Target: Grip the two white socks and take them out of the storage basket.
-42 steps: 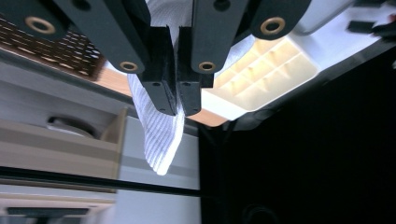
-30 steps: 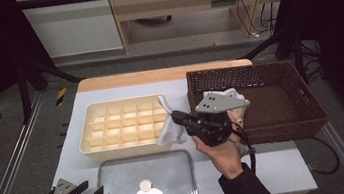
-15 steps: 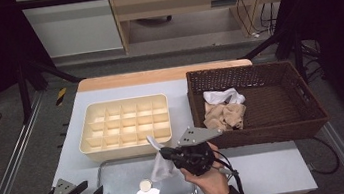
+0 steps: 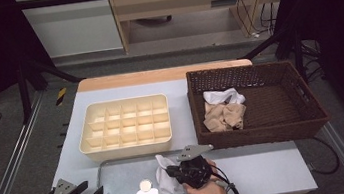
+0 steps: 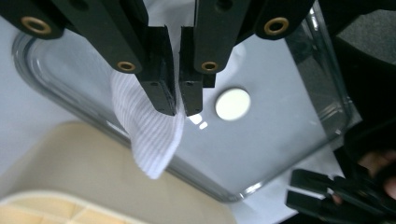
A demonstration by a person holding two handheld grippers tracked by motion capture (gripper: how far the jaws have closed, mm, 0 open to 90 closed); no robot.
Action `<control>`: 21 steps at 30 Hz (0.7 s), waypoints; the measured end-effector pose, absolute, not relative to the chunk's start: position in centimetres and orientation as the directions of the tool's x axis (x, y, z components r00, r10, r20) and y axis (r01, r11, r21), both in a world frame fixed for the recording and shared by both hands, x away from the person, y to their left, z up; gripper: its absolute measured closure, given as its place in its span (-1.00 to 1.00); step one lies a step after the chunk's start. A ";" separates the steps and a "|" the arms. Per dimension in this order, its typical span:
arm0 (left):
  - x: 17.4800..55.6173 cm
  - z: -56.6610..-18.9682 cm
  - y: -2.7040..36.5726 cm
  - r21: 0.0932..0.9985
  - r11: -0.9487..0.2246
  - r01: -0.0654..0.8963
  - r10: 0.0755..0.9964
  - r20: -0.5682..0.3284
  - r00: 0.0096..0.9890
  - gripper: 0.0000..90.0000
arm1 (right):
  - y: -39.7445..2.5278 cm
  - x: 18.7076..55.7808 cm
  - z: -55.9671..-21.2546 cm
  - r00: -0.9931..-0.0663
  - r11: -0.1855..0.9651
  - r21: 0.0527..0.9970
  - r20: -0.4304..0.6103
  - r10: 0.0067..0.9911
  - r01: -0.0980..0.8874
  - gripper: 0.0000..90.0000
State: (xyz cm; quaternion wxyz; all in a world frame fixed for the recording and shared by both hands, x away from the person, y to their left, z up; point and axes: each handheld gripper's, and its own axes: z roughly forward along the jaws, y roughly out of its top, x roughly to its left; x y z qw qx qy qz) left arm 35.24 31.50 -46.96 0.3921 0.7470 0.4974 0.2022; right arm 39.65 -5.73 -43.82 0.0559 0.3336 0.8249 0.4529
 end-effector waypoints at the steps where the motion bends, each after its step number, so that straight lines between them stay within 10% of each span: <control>1: 35.2 -47.0 31.5 0.787 -0.197 0.584 0.902 -0.089 0.424 -0.19 | -5.7 39.7 -44.2 -0.769 0.372 0.780 0.207 0.605 0.503 0.88; 21: 35.4 -47.0 31.6 0.786 -0.203 0.583 0.899 -0.085 0.429 -0.21 | -5.4 39.8 -45.7 -0.759 0.372 0.797 0.159 0.631 0.476 0.37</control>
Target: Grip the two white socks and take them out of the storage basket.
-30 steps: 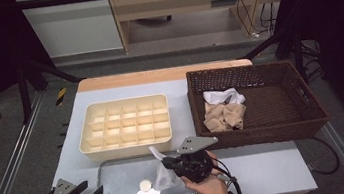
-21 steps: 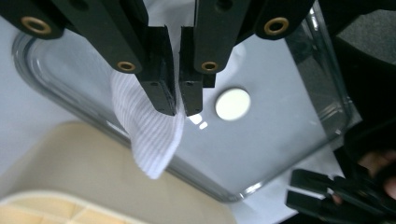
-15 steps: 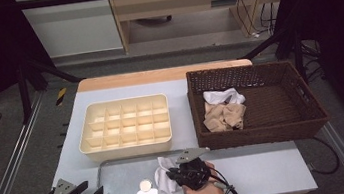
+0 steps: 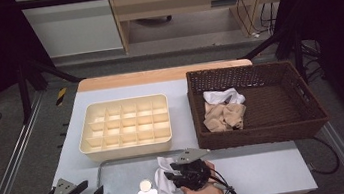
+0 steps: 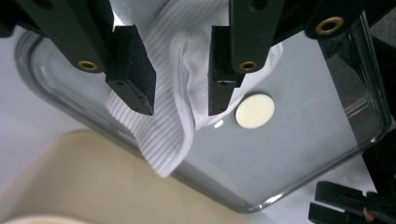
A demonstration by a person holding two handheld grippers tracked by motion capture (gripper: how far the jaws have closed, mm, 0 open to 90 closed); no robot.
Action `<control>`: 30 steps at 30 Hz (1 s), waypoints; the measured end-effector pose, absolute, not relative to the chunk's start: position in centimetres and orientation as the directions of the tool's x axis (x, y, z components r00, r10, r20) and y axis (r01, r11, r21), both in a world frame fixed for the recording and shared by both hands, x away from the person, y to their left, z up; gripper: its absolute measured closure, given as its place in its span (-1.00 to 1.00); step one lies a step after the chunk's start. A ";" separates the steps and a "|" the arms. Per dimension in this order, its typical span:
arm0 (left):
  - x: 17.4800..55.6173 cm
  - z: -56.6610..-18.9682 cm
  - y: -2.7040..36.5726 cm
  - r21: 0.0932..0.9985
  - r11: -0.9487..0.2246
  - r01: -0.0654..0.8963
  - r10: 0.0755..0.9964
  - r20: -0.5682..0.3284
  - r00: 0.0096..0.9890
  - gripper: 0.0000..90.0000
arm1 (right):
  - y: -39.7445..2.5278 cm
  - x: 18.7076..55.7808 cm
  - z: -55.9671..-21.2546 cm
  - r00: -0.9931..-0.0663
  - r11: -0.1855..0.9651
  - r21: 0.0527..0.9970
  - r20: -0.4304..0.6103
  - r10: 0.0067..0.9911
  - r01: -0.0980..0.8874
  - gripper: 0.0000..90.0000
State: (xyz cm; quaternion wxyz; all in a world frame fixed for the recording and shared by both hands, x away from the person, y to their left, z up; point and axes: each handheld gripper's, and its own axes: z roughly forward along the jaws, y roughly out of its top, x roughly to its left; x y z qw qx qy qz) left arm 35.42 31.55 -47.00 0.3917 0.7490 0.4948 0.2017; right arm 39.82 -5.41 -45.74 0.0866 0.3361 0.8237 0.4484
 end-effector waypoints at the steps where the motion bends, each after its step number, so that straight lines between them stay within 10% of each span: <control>1: 35.4 -47.0 31.6 0.786 -0.203 0.584 0.899 -0.085 0.429 -0.21 | -5.5 39.8 -45.5 -0.759 0.368 0.804 0.151 0.633 0.467 0.36; 30: 35.4 -47.0 31.5 0.786 -0.207 0.582 0.900 -0.081 0.429 -0.23 | -8.5 40.0 -40.6 -0.717 0.241 0.884 0.140 0.682 0.402 0.20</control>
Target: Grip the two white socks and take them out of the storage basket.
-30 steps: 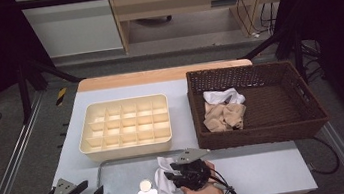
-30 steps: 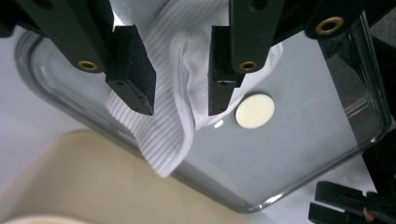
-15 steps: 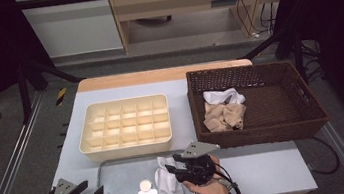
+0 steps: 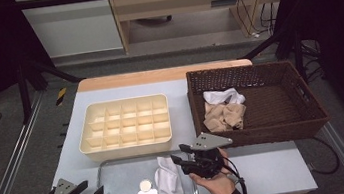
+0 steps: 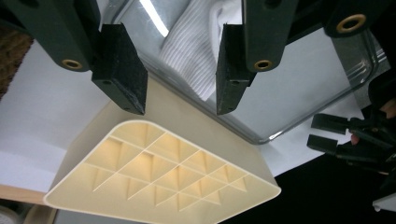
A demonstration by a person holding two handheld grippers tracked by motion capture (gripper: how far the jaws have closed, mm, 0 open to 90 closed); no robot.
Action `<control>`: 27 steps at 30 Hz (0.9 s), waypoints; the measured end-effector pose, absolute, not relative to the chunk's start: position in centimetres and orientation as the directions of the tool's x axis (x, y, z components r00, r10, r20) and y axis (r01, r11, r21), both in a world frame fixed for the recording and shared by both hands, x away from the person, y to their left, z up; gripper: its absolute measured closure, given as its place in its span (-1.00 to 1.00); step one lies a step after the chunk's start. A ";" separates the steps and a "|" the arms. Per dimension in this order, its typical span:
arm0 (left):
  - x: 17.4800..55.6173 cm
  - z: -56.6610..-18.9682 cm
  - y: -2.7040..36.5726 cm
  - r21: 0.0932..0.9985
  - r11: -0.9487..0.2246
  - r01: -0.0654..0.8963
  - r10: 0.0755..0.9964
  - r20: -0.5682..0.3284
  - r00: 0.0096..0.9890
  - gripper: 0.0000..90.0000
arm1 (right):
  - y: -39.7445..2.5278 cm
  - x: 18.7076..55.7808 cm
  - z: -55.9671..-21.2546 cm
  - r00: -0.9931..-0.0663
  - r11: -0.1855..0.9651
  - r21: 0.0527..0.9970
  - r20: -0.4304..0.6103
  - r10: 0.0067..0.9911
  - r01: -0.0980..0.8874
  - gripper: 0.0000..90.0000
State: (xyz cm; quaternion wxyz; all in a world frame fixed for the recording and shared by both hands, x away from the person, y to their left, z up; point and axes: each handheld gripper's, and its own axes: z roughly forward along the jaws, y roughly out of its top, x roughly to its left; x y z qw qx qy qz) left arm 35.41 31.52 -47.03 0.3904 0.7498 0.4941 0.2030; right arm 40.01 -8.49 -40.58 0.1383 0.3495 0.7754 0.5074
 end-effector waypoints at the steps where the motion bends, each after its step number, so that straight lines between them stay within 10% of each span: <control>1: 35.4 -47.0 31.5 0.786 -0.206 0.582 0.899 -0.082 0.429 -0.23 | -8.6 40.0 -40.5 -0.715 0.235 0.886 0.141 0.685 0.400 0.20; 27: 35.5 -47.1 31.5 0.786 -0.206 0.583 0.902 -0.079 0.424 -0.24 | -13.7 42.3 -35.9 -0.579 0.097 0.930 0.137 0.803 0.354 0.03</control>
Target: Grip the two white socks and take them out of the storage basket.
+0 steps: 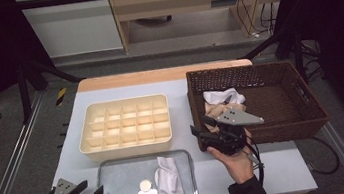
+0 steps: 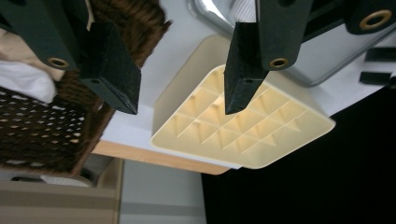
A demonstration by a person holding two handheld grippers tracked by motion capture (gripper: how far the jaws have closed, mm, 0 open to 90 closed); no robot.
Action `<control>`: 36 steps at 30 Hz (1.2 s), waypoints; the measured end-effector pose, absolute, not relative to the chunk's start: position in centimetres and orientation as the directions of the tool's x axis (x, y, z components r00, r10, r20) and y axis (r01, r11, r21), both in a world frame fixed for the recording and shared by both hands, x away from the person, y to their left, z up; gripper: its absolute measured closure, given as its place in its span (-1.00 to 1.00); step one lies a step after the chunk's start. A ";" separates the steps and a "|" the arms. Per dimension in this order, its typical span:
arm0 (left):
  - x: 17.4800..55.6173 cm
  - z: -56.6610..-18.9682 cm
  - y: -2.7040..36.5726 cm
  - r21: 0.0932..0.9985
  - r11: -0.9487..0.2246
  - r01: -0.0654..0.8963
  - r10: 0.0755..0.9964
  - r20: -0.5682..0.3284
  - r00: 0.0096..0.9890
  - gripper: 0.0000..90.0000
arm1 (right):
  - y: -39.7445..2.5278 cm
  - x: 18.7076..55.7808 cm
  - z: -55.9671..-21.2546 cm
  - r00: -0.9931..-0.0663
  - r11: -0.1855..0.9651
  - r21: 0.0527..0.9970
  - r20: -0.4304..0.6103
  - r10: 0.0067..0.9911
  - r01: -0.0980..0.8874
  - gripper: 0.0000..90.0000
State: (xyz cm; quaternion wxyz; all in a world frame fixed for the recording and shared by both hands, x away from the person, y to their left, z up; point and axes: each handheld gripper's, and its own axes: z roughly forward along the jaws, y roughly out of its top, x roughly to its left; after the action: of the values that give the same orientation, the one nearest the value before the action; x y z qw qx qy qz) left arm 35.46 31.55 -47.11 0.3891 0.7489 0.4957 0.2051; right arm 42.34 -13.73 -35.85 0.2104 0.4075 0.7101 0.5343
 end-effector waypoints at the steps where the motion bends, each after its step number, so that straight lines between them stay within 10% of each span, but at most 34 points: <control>1: 35.5 -47.1 31.5 0.786 -0.206 0.583 0.902 -0.078 0.424 -0.24 | -13.9 42.6 -35.7 -0.574 0.097 0.931 0.132 0.808 0.351 0.02; 36: 35.6 -47.2 31.7 0.782 -0.193 0.593 0.902 -0.096 0.420 -0.24 | -19.6 52.5 -33.2 -0.312 0.032 0.926 0.094 0.946 0.376 -0.32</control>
State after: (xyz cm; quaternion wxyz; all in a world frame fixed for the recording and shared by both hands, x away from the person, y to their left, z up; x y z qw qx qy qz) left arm 35.59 31.71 -47.24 0.3909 0.7465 0.5008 0.1978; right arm 52.48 -19.60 -33.24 0.2977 0.5055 0.6538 0.4780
